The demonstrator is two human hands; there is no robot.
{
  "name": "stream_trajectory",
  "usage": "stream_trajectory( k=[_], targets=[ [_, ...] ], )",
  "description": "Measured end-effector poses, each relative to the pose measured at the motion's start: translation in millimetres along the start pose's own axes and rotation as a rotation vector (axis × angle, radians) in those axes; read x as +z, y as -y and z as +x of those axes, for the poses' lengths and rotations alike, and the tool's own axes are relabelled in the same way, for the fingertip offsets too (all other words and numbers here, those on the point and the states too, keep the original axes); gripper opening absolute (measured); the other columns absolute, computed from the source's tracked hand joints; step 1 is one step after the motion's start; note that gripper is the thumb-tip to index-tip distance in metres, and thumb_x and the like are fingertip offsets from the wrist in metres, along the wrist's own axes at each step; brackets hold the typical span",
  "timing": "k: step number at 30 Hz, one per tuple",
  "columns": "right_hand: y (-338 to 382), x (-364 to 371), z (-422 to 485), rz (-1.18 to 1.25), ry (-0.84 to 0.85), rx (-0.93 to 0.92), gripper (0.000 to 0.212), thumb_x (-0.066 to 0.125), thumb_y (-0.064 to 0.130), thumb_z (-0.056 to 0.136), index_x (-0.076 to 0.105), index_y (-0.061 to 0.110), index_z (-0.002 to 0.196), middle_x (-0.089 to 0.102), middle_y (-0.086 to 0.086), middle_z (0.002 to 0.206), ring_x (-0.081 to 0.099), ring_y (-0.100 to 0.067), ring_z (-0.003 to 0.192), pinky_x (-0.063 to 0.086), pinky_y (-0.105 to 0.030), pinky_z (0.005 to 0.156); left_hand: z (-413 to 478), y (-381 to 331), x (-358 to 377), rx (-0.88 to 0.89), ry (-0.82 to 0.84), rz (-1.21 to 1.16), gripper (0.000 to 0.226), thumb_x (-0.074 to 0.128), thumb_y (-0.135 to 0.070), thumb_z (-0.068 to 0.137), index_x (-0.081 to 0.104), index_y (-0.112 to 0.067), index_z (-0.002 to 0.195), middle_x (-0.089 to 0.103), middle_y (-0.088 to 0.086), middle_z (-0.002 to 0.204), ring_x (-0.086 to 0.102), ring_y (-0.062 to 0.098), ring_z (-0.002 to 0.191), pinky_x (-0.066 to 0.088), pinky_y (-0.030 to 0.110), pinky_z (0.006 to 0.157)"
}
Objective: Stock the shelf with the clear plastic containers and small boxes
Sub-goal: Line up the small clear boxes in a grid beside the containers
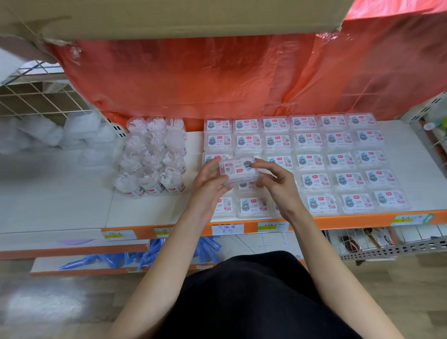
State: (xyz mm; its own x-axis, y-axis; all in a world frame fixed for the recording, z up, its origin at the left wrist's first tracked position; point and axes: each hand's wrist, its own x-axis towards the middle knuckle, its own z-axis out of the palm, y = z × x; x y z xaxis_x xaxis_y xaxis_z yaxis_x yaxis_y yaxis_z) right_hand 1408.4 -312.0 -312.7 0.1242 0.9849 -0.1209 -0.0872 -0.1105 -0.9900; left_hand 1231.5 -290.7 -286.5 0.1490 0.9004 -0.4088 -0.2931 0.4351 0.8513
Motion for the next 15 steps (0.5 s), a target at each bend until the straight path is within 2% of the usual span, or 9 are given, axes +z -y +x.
stream_trajectory(
  k=[2, 5, 9, 12, 15],
  targets=[
    [4.9, 2.4, 1.4, 0.017, -0.037, 0.056, 0.043, 0.046, -0.012, 0.088, 0.072, 0.019, 0.101, 0.067, 0.002, 0.120, 0.063, -0.017, 0.106, 0.053, -0.034, 0.082, -2.2, -0.4, 0.6, 0.028, 0.045, 0.034, 0.046, 0.056, 0.007, 0.091, 0.056, -0.024, 0.125, 0.065, 0.005, 0.124, 0.064, 0.020, 0.112, 0.055, 0.029, 0.089],
    [12.4, 6.5, 3.7, 0.104, -0.075, 0.156, 0.028, 0.050, 0.000, 0.095, 0.066, 0.016, 0.112, 0.071, 0.004, 0.101, 0.063, -0.010, 0.085, 0.052, -0.025, 0.073, -1.6, -1.9, -1.2, 0.051, 0.062, 0.078, 0.048, 0.055, 0.007, 0.092, 0.056, -0.025, 0.127, 0.062, 0.006, 0.130, 0.063, 0.018, 0.114, 0.054, 0.027, 0.087],
    [13.0, 8.7, 8.1, 0.050, -0.046, 0.233, 0.026, 0.063, 0.025, 0.095, 0.062, 0.025, 0.120, 0.072, -0.004, 0.105, 0.066, -0.017, 0.091, 0.053, -0.031, 0.080, 0.9, -4.2, -5.9, 0.052, 0.093, 0.143, 0.051, 0.054, 0.003, 0.092, 0.056, -0.027, 0.134, 0.056, 0.003, 0.137, 0.058, 0.017, 0.122, 0.051, 0.030, 0.094],
    [16.0, 12.6, 7.7, 0.051, -0.033, 0.273, 0.019, 0.067, 0.020, 0.092, 0.065, 0.021, 0.112, 0.071, -0.005, 0.093, 0.065, -0.018, 0.082, 0.052, -0.035, 0.080, 0.9, -4.5, -4.6, 0.062, 0.106, 0.200, 0.050, 0.054, -0.001, 0.093, 0.056, -0.030, 0.134, 0.057, 0.001, 0.136, 0.057, 0.016, 0.122, 0.050, 0.032, 0.096],
    [18.7, 14.5, 7.5, 0.164, -0.088, 0.314, 0.023, 0.063, 0.010, 0.093, 0.064, 0.015, 0.115, 0.069, -0.006, 0.088, 0.064, -0.012, 0.069, 0.053, -0.025, 0.068, -0.9, -3.8, 1.5, 0.051, 0.034, 0.139, 0.038, 0.060, -0.009, 0.094, 0.057, -0.027, 0.128, 0.065, -0.002, 0.122, 0.064, 0.018, 0.112, 0.051, 0.034, 0.094]
  ],
)
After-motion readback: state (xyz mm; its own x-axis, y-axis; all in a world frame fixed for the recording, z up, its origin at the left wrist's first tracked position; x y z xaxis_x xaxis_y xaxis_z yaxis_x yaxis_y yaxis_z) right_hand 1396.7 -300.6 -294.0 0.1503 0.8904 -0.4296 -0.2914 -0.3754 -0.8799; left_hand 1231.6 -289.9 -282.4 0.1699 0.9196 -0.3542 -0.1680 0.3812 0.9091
